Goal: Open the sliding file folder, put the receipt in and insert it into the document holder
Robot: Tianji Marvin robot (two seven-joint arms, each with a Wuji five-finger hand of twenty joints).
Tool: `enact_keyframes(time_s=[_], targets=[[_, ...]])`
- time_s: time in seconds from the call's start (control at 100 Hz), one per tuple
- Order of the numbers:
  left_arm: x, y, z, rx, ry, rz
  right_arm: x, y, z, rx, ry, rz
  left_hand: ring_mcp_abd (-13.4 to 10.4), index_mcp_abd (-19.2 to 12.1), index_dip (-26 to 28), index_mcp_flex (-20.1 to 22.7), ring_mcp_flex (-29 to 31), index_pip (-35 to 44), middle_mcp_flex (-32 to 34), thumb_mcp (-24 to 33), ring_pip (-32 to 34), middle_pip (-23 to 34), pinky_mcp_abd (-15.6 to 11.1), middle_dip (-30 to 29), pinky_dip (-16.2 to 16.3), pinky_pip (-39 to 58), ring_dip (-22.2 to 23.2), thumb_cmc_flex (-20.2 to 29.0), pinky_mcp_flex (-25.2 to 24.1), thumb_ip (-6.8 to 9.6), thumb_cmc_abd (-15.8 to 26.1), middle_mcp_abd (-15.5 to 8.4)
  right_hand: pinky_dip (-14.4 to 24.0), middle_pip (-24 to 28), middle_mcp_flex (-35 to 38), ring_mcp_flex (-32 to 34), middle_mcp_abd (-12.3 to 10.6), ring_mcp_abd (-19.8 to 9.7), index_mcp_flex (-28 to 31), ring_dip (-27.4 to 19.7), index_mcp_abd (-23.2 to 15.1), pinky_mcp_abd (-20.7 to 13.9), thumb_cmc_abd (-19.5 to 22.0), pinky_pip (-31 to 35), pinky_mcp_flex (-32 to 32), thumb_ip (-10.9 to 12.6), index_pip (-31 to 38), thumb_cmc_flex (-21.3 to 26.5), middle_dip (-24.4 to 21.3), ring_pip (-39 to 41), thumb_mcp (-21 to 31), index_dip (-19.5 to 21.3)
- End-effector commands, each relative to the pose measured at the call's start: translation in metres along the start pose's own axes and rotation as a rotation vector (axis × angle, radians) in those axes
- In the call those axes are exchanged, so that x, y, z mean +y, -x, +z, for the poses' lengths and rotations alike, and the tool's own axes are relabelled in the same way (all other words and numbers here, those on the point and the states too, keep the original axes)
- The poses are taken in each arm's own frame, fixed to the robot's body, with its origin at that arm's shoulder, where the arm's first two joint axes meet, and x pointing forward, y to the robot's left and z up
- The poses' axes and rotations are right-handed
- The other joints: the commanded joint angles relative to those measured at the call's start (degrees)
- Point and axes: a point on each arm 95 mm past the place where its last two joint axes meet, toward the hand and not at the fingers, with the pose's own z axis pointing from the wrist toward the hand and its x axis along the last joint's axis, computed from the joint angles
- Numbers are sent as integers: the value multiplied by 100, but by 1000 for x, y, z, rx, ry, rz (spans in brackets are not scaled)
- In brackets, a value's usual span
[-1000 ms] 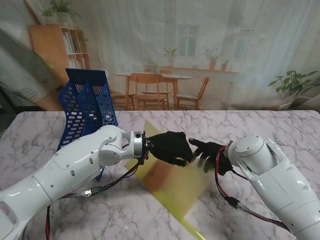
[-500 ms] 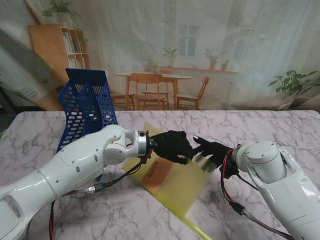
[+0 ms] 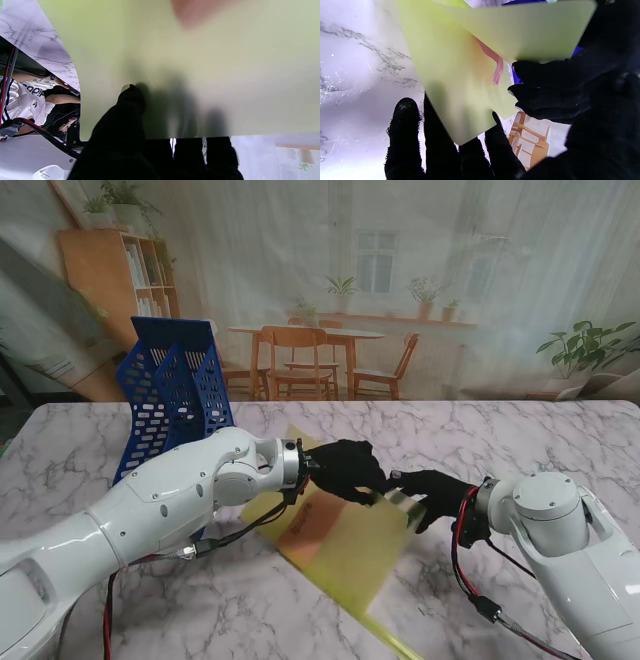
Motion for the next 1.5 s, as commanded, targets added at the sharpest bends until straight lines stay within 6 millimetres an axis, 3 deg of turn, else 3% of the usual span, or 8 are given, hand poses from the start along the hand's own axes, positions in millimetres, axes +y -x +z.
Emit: enact_keyframes(time_s=[0.0, 0.44, 0.65, 0.71, 0.86, 1.25, 1.39, 1.49], targets=[[-2, 2, 2, -6, 15, 6, 0, 5, -1, -16, -6, -21, 2, -648, 326, 746, -110, 1728, -267, 952, 41, -14, -85, -40, 46, -56, 11, 678, -51, 442, 821, -26, -97, 87, -113, 225, 3, -152, 36, -79, 126, 20, -317, -76, 152, -10, -18, 292, -5, -209, -25, -28], [0, 7, 9, -22, 60, -1, -2, 0, -3, -40, -78, -100, 21, -619, 278, 736, -127, 1740, -284, 981, 23, -24, -107, -56, 81, -14, 52, 678, -32, 446, 815, -10, -202, 33, -392, -272, 14, -211, -111, -177, 234, 123, -249, -472, -103, -82, -234, 333, -63, -550, -191, -87], [2, 9, 14, -28, 77, -6, -7, -5, 1, -51, -86, -129, 26, -610, 269, 737, -122, 1749, -277, 990, 22, -21, -114, -59, 96, 4, 73, 678, -23, 444, 809, -4, -126, 738, 98, 437, 157, -263, 244, -55, 201, -7, -863, -225, 530, 130, 156, 1495, 261, -183, 160, 351], [2, 10, 16, -31, 79, -7, -10, -7, 2, -54, -62, -142, 27, -608, 268, 737, -123, 1753, -279, 992, 23, -21, -118, -59, 99, 10, 78, 678, -17, 443, 806, -6, -246, 1073, 396, 830, 233, -296, 436, 41, 190, -60, -1889, 93, 887, -220, 471, 652, 511, 152, 3420, 685], [2, 10, 18, -34, 79, -11, -13, -11, 5, -66, 5, -166, 34, -592, 261, 734, -120, 1753, -280, 1003, 25, -16, -109, -60, 105, 17, 88, 678, -20, 445, 811, 1, -281, 1615, 1515, 1843, 311, -450, 1109, 267, 110, -144, -1948, 656, 1721, -332, 1386, 527, 900, 845, 5355, 917], [0, 6, 24, -33, 70, -5, -25, -14, 10, -112, 180, -249, 57, -587, 70, 594, -152, 1410, -314, 980, 16, -57, -106, -85, 107, 18, 112, 678, -22, 438, 770, 36, -332, 2100, 4189, 3394, 310, -778, 2729, 1173, -649, -91, -2155, 1922, 3518, -992, 4067, 1424, 1078, 3387, 6413, -530], [1, 6, 25, -42, 71, -3, -28, -14, 12, -137, 248, -280, 119, -796, -1099, -367, -333, -159, -547, -131, -88, -432, -125, -283, 69, -70, -87, 677, -83, 501, 844, 220, -392, 2219, 4395, 3407, 386, -947, 3028, 1338, -999, -89, -2181, 1992, 3733, -1006, 4270, 1464, 1244, 4045, 6566, -302], [1, 7, 23, -54, 64, -12, -28, -12, 12, -137, 293, -277, 159, -736, -1388, -1274, -499, -1044, -1167, -1132, -226, -275, -126, -1724, 31, -226, -219, 233, -162, 840, 752, 253, -389, 2232, 4476, 3407, 409, -1034, 3035, 1436, -1107, -98, -2146, 2032, 3815, -1016, 4336, 1500, 1454, 4354, 6653, -14]])
